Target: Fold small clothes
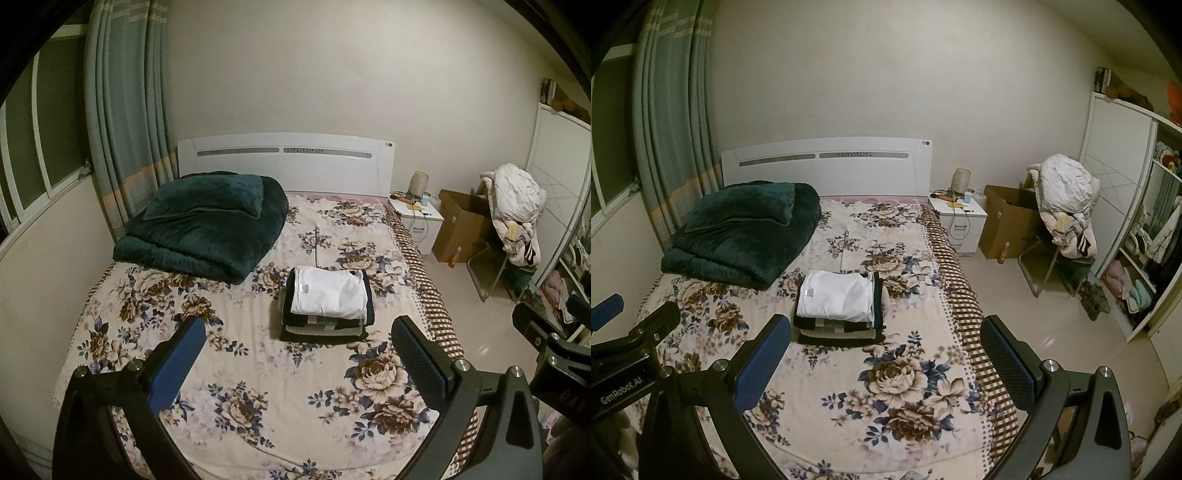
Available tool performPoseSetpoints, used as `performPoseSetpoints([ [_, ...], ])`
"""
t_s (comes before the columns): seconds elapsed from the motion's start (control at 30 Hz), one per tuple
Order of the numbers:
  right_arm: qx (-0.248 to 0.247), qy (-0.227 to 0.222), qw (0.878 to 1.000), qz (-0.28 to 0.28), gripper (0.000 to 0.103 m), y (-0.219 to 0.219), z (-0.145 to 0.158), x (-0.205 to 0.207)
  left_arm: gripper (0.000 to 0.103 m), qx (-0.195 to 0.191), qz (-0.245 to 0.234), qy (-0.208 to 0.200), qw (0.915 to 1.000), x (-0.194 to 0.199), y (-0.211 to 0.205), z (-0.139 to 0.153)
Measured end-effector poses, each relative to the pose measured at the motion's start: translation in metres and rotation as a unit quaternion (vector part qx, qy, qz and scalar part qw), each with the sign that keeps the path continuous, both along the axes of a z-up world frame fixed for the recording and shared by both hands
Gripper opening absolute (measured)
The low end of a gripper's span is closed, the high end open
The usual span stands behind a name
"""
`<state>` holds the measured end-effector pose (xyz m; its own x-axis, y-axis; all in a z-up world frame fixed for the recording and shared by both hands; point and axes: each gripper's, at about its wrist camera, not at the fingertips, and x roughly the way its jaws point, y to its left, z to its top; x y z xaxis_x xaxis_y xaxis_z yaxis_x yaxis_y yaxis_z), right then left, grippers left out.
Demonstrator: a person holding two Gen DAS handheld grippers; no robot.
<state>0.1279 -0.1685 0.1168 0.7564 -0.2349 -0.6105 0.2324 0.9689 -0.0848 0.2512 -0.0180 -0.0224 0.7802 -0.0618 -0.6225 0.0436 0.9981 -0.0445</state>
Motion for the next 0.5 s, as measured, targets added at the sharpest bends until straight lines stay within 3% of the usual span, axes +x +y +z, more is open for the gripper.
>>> performPoseSetpoints([
  [0.5, 0.000, -0.001, 1.000, 0.000, 0.103, 0.0042, -0.0013, -0.0027, 0.103, 0.000, 0.001, -0.001, 1.0000, -0.0033, 0.0037, 0.0009],
])
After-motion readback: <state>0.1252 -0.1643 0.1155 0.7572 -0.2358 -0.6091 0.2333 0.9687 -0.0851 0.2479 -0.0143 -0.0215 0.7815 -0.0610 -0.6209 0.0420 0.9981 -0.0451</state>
